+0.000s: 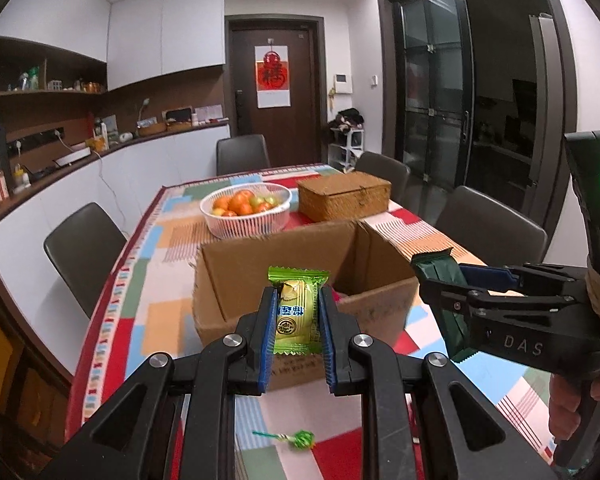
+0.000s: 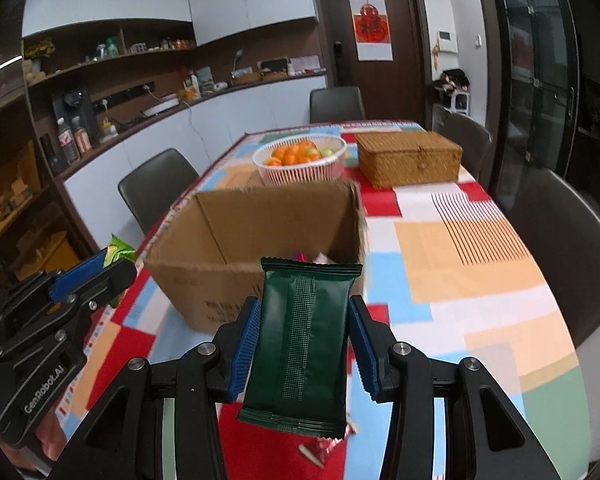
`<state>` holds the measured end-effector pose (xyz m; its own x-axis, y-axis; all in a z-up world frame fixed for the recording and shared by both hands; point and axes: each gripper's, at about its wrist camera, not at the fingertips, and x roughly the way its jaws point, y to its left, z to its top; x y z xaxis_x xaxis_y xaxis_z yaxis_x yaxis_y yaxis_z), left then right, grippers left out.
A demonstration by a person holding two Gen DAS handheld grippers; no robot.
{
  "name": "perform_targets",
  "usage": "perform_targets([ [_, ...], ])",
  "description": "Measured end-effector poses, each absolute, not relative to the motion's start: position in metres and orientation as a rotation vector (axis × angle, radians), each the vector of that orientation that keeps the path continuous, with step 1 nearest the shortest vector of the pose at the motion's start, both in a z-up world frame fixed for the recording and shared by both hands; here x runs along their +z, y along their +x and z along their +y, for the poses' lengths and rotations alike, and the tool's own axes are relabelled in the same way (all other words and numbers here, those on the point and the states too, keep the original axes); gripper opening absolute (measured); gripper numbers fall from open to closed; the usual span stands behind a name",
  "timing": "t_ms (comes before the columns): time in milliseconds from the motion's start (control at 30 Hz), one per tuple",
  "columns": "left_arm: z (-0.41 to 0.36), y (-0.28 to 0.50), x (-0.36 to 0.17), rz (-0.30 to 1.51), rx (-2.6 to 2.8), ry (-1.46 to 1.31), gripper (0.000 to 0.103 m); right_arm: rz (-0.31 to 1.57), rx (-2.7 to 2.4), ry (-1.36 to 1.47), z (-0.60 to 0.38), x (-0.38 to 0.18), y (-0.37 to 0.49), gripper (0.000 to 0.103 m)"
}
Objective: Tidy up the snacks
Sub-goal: 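Carry both snacks over the cardboard box and open both tools to drop them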
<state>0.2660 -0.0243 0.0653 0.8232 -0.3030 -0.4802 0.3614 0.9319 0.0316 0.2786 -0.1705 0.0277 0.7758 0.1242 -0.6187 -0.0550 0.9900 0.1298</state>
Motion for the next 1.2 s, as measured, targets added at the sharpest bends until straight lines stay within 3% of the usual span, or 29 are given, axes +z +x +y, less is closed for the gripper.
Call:
perform_targets([
  [567, -0.006, 0.326, 0.088, 0.500, -0.292, 0.069, 0.021, 0.616, 0.146, 0.077, -0.153, 0.064, 0.338, 0.045],
  [1200, -0.009, 0.390, 0.051, 0.638, -0.271, 0.046, 0.024, 0.683, 0.150, 0.061, -0.140, 0.049, 0.394, 0.045],
])
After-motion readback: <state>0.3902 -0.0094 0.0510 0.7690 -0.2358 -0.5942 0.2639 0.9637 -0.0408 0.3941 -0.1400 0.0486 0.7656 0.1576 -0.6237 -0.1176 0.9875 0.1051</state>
